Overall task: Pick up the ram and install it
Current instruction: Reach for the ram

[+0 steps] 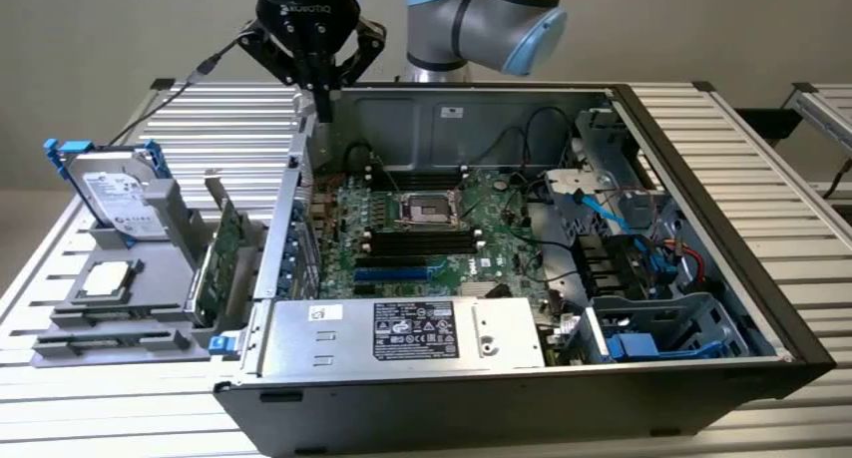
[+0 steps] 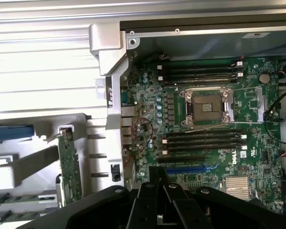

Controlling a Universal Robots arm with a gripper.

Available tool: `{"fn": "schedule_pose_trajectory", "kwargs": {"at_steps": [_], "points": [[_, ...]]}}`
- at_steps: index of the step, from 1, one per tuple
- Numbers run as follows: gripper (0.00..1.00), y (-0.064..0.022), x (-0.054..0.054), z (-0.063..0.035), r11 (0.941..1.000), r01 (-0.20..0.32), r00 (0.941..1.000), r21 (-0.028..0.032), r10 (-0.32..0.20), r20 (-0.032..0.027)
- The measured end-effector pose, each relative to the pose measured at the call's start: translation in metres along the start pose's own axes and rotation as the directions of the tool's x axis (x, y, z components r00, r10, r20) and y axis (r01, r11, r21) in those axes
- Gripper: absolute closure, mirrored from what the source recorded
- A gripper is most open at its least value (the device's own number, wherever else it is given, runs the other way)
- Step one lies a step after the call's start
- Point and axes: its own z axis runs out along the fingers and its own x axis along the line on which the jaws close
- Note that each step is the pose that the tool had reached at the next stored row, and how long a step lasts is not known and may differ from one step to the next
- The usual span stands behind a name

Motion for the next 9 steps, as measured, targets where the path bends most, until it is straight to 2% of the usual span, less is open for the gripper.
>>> {"fn": "schedule_pose_trajectory", "kwargs": {"at_steps": [9], "points": [[0.89,-0.0045,0.041,0.0060,1.0000,0.000,1.0000,0.0000,0.000,-0.0002]]}}
